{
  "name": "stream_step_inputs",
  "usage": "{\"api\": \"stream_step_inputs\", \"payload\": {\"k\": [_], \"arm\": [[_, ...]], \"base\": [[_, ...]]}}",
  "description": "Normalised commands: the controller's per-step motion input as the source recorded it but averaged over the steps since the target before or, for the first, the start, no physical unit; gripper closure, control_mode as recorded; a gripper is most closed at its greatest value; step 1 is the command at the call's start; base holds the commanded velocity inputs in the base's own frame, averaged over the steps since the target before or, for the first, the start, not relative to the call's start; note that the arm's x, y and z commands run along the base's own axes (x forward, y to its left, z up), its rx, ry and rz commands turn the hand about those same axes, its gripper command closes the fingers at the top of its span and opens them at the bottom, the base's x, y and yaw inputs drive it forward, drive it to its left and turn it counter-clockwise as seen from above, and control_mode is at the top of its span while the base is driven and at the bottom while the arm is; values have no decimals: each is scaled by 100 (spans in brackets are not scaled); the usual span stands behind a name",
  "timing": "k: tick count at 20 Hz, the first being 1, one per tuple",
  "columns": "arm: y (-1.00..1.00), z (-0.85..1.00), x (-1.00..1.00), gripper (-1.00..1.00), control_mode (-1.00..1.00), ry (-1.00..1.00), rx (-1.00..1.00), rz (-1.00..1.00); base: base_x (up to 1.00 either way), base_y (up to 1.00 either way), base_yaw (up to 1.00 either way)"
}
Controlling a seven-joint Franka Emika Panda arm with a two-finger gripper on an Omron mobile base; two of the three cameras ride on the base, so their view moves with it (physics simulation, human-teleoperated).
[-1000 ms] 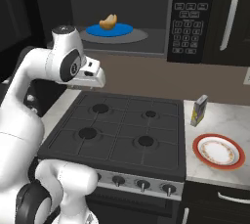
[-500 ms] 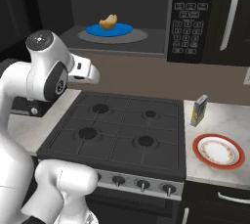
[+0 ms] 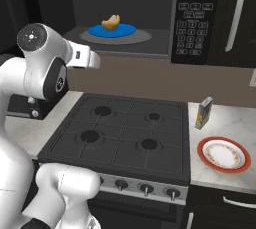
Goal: Pick the hotdog bun from the microwave and place it on plate located on the counter.
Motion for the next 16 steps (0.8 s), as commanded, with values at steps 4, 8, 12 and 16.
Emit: {"api": "stream_step_inputs", "payload": {"k": [4,8,12,16], "arm": [[-5,58,41,-100,-100,-1,7,0],[0,41,55,-100,-100,0,2,0],[0,29,72,-100,-100,2,1,0],[0,0,75,-100,-100,8,0,0]], "base": [[0,0,0],[0,0,0],[0,0,0],[0,0,0]]}}
